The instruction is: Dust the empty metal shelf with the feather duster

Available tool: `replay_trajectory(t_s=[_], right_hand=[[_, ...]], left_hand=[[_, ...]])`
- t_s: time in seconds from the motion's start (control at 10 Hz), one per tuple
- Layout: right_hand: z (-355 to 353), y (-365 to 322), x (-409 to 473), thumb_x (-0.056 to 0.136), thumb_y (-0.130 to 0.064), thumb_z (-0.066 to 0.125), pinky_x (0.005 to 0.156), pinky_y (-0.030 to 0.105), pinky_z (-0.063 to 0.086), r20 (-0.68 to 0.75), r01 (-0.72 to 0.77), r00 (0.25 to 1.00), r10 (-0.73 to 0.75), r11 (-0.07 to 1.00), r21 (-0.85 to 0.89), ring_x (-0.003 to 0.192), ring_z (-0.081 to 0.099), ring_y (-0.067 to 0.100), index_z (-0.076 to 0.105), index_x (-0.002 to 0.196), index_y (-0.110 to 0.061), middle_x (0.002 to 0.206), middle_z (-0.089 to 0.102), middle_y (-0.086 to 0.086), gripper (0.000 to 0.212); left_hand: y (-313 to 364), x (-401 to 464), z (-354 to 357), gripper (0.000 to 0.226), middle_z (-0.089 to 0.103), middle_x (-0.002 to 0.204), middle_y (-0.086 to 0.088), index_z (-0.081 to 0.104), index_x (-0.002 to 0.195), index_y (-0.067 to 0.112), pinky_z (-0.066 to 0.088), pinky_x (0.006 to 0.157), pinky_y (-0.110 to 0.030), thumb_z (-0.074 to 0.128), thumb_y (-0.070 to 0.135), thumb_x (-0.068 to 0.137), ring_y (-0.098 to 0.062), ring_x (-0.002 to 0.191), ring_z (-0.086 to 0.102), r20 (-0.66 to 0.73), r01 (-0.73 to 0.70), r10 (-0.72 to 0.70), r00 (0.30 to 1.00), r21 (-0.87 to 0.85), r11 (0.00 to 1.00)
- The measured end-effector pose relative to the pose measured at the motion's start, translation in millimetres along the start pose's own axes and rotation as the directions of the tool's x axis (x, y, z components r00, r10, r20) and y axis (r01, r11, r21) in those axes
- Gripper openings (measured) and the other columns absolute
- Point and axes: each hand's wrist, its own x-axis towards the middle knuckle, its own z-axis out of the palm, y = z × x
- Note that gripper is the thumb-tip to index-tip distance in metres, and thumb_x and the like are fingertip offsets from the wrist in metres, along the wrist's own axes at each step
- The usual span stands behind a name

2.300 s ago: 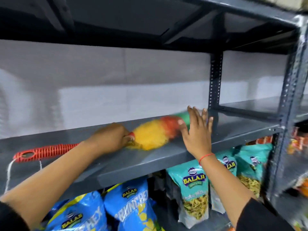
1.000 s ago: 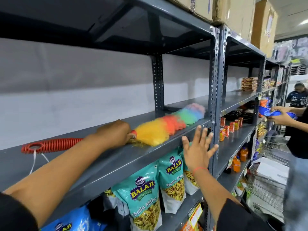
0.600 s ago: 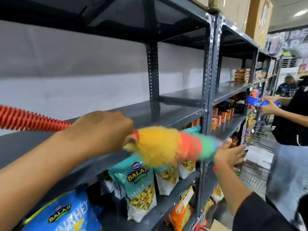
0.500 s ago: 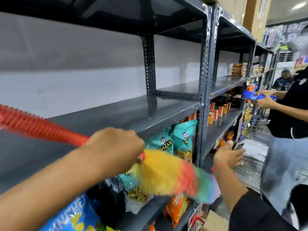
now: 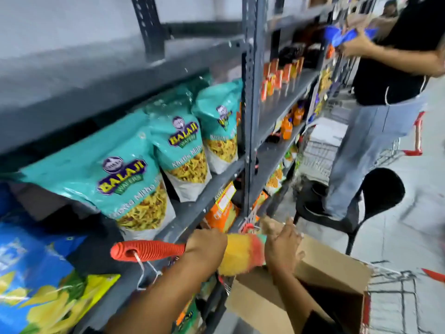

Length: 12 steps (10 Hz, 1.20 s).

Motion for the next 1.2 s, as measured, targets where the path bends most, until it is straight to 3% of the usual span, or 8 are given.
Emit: replay_trajectory(t_s=[0.2,0.3,0.4,0.5,0.6,0.7,1.1,1.2], right_hand=[[47,88,8,0.094,-0.047,0.027,0.110,0.057,-0.003,0.302,0.347,0.925,-0.229,0.832,-0.433,0.142,-0.007,0.028,-0.004,0.143,-0.022,0.156,0.005,0.006,0.063],[67,116,11,0.093,-0.045,0.038,0.109,0.062,0.003,0.342,0.408,0.902,-0.262,0.777,-0.479,0.141,0.005,0.033,0.009,0.143,-0.016,0.153,0.019,0.013,0.065],[88,142,17,0.087,-0.035,0.056,0.100,0.069,0.023,0.293,0.408,0.908,-0.300,0.792,-0.454,0.131,0.035,0.040,0.036,0.135,-0.009,0.138,0.047,0.018,0.058],[107,169,23,0.091,-0.039,0.048,0.106,0.065,0.014,0.320,0.375,0.916,-0.242,0.801,-0.467,0.137,0.023,0.037,0.025,0.140,-0.012,0.146,0.035,0.015,0.060],[119,194,30,0.093,-0.051,0.025,0.109,0.058,-0.006,0.386,0.382,0.901,-0.197,0.782,-0.493,0.140,-0.007,0.026,-0.002,0.142,-0.020,0.155,0.010,0.009,0.064],[129,208,36,0.093,-0.052,0.019,0.109,0.056,-0.011,0.415,0.385,0.894,-0.172,0.770,-0.510,0.140,-0.015,0.026,-0.013,0.140,-0.023,0.156,0.002,0.008,0.064],[160,230,40,0.085,-0.035,0.060,0.102,0.070,0.016,0.386,0.398,0.895,-0.222,0.789,-0.468,0.132,0.031,0.043,0.037,0.135,-0.009,0.140,0.043,0.021,0.061],[157,228,35,0.088,-0.038,0.054,0.105,0.067,0.011,0.381,0.378,0.903,-0.200,0.791,-0.481,0.135,0.025,0.041,0.032,0.138,-0.010,0.144,0.037,0.020,0.061]], left_hand=[[48,67,75,0.033,0.062,0.124,-0.015,0.057,0.120,0.003,0.049,0.089,-0.039,0.039,-0.002,0.093,-0.034,0.111,0.061,0.101,-0.042,0.046,0.994,-0.043,0.998],[64,94,107,0.035,0.063,0.124,-0.016,0.058,0.121,0.003,0.049,0.090,-0.040,0.039,-0.003,0.092,-0.035,0.111,0.061,0.161,-0.044,0.048,0.986,-0.032,0.999],[76,121,137,0.036,0.060,0.128,-0.016,0.055,0.124,0.002,0.048,0.092,-0.040,0.038,-0.004,0.092,-0.033,0.116,0.058,0.246,-0.048,0.056,0.968,-0.036,0.998],[86,148,169,0.035,0.052,0.136,-0.017,0.049,0.129,-0.002,0.050,0.090,-0.022,0.036,0.000,0.096,-0.011,0.113,0.056,0.283,-0.120,0.141,0.949,-0.090,0.989],[89,171,191,0.035,0.055,0.135,-0.012,0.055,0.126,0.003,0.049,0.092,-0.030,0.041,0.001,0.094,-0.017,0.118,0.056,0.290,-0.094,0.110,0.951,-0.068,0.993],[91,190,206,0.035,0.057,0.134,-0.010,0.057,0.124,0.006,0.047,0.095,-0.038,0.042,0.001,0.092,-0.028,0.123,0.054,0.347,-0.078,0.073,0.935,0.001,0.997],[108,229,248,0.040,0.049,0.139,-0.013,0.050,0.131,0.007,0.043,0.091,-0.040,0.041,0.003,0.093,-0.031,0.126,0.047,0.395,-0.146,0.072,0.916,0.162,0.976],[112,221,249,0.050,0.024,0.152,-0.020,0.025,0.144,0.001,0.030,0.108,-0.047,0.035,0.010,0.095,-0.035,0.138,0.024,0.286,-0.165,0.110,0.952,0.175,0.971]])
